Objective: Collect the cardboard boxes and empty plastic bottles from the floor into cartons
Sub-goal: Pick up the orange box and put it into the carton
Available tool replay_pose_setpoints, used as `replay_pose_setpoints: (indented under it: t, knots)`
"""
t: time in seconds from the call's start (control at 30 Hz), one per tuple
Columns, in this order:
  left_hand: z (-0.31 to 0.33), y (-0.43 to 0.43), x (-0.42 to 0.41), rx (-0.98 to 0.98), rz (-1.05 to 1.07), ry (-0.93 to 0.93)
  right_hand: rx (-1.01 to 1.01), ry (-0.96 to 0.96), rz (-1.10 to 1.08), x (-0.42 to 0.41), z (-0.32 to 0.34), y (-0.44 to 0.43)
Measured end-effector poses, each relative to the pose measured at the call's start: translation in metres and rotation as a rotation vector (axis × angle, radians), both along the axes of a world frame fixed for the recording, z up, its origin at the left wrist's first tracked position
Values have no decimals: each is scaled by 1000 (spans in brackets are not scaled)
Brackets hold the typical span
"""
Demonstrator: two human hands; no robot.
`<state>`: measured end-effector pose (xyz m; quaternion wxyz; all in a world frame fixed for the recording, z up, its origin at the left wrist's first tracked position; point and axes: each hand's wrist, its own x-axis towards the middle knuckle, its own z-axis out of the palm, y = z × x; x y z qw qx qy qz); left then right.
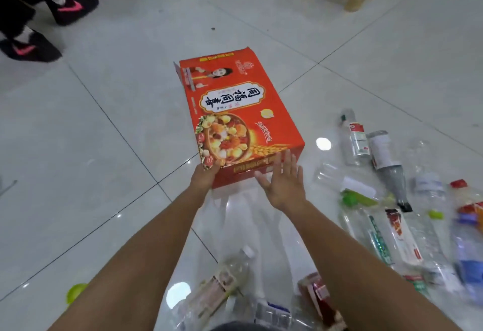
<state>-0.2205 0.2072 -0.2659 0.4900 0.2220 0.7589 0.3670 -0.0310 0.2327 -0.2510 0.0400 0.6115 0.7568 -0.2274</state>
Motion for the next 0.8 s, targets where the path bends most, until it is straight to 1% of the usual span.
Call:
replay_pose_setpoints:
  t: [0.1, 0.17, 0.23, 0.37, 0.47, 0.6, 0.7, 0.8]
  knots:
    - [3, -2, 2, -13, 51, -29, -60, 123, -149, 7, 2, 13]
    - [0, 6, -6, 45, 89, -28, -28, 162, -231, 13, 1, 31]
    - [-4, 16, -16, 100, 126, -46, 15, 163, -265, 15, 0, 52]
    - [-11, 21, -24, 102, 41, -48, -1, 180, -279, 9, -6, 69]
    - [-15, 14, -31, 34, 95, -123, 51, 251, -383, 12, -4, 73]
    - [-7, -12, -39, -62, 131, -290, -69, 275, -591, 30, -3, 68]
    - [-7, -36, -35, -109, 142, -425, -153, 384, -718, 40, -5, 61]
    - [1, -53, -30, -124, 58, -526, -92, 557, -718, 45, 0, 63]
